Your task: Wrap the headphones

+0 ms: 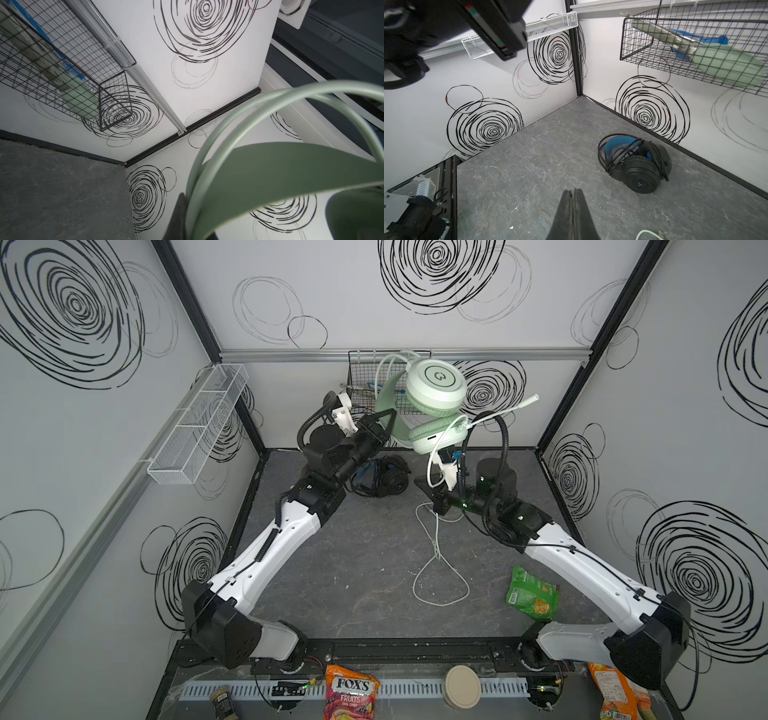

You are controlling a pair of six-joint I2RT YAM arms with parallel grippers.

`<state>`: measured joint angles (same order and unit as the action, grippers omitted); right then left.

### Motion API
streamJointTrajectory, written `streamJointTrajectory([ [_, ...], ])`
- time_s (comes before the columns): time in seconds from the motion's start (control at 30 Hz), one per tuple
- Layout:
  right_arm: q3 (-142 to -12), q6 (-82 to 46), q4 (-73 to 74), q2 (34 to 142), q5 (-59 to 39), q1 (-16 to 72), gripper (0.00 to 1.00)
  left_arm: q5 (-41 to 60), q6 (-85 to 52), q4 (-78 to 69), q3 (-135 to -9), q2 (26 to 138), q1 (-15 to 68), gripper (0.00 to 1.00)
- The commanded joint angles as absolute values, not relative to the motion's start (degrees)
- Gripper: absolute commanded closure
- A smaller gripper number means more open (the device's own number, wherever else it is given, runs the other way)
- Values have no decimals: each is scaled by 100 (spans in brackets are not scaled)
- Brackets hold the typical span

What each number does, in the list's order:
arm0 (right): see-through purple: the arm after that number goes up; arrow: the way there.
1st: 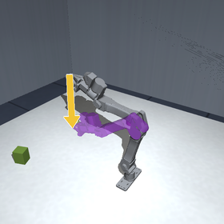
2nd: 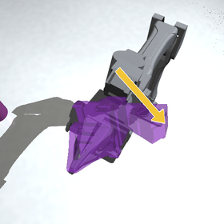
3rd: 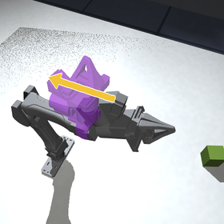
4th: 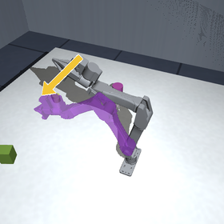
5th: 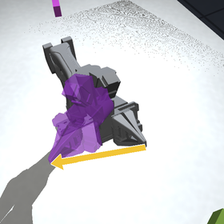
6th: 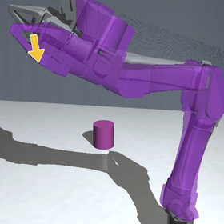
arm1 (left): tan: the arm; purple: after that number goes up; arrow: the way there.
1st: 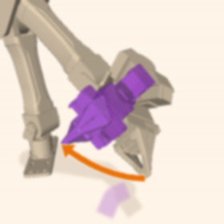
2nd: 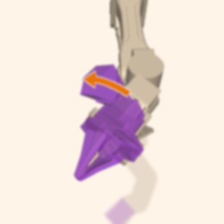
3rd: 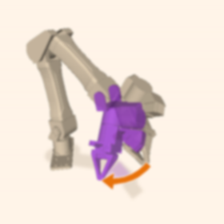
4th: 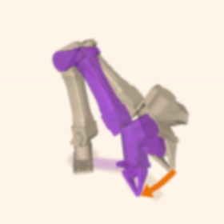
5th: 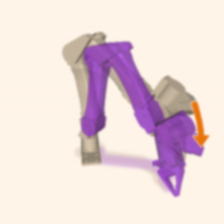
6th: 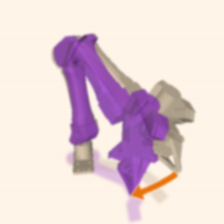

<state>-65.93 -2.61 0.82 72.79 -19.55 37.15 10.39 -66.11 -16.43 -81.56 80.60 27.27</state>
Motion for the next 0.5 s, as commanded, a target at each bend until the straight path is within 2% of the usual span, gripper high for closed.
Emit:
streamJointTrajectory([
  [0.0, -6426, -605, 1002, 7225, -2435, 3538, 91, 1240, -6991, -2480, -8554, 7647, 2547, 100],
  [0.2, -6221, -825, 1420, 7290, -3046, 3393, 87, 1292, -7199, -2426, -8666, 7364, 2036, 100],
  [0.47, -5919, -1037, 1808, 7276, -3622, 3331, 76, 1413, -7464, -2312, -8927, 7319, 1546, 100],
])
